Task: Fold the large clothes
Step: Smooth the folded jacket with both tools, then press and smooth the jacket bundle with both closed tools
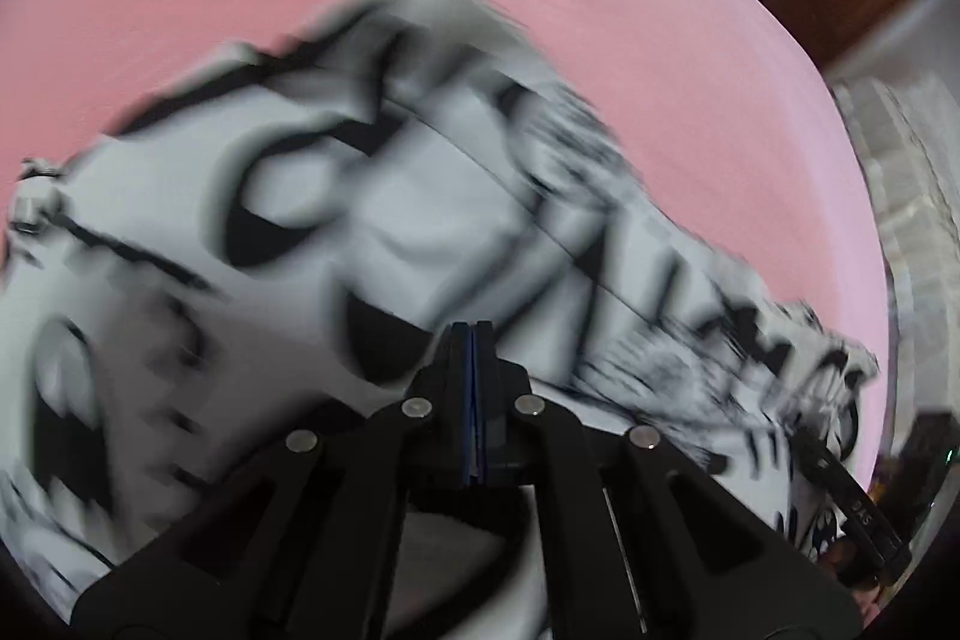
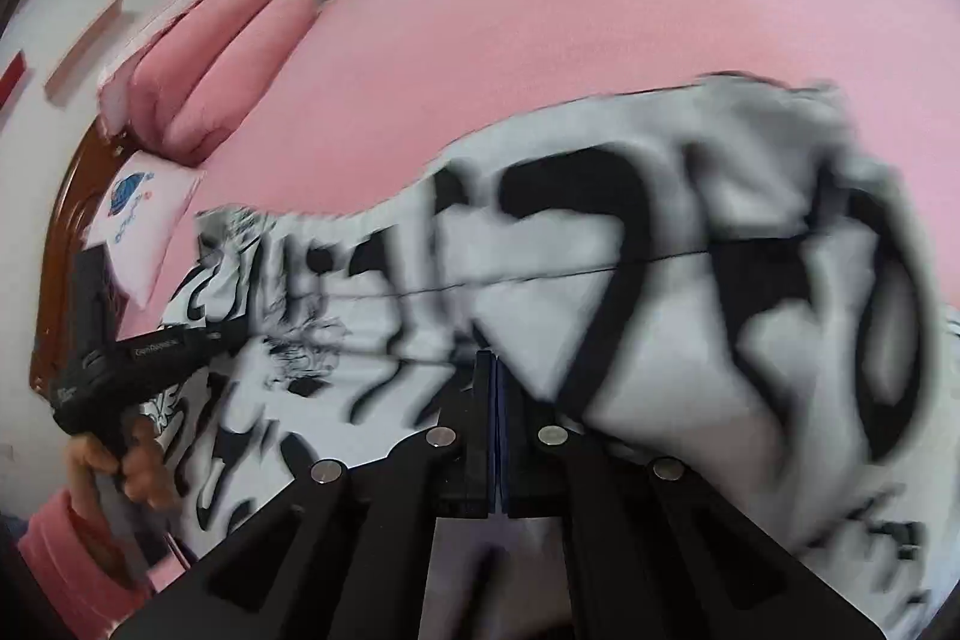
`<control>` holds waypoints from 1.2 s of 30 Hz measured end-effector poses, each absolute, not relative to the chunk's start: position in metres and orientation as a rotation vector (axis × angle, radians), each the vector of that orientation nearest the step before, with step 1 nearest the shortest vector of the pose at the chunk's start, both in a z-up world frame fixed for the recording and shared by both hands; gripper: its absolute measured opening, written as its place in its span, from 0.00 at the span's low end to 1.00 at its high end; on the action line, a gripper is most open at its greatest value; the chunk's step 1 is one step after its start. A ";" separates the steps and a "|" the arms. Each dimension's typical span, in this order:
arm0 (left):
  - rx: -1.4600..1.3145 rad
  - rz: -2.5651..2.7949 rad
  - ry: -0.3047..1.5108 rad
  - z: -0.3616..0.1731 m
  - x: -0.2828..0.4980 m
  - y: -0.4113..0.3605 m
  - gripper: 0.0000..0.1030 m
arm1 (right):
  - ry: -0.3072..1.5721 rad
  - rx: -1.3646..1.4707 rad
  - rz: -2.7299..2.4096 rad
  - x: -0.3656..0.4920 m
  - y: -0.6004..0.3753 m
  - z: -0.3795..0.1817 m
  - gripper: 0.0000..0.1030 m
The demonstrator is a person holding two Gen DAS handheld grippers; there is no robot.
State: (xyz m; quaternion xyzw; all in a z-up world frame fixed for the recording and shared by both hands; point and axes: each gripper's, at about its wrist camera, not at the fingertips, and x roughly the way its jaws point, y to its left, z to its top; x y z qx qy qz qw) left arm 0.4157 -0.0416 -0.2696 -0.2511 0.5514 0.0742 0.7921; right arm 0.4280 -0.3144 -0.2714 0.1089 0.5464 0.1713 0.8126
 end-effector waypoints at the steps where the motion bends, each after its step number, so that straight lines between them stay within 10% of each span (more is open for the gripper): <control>1: -0.533 0.184 1.181 -0.270 0.414 -0.031 0.01 | 1.166 0.258 0.351 0.428 -0.324 -0.272 0.00; 12: -0.347 0.426 1.167 -0.265 0.410 0.025 0.01 | 1.083 0.154 -0.062 0.425 -0.393 -0.246 0.00; 36: -0.252 0.075 1.320 -0.271 0.291 -0.139 0.01 | 1.323 0.376 0.363 0.297 -0.215 -0.271 0.00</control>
